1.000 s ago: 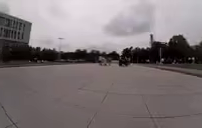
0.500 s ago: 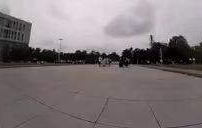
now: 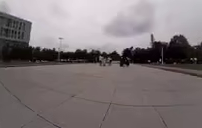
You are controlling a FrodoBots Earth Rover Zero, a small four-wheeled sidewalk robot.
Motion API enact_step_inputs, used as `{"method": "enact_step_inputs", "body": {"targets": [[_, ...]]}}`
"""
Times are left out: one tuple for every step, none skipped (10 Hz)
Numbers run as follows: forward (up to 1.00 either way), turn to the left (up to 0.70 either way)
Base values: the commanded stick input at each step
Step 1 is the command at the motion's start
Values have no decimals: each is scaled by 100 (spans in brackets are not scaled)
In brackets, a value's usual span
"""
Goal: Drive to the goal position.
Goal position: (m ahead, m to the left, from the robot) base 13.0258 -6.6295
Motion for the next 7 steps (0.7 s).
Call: {"method": "enact_step_inputs", "body": {"targets": [[60, 1], [60, 1], [60, 1], [60, 1], [60, 1], [60, 1], [60, 1]]}}
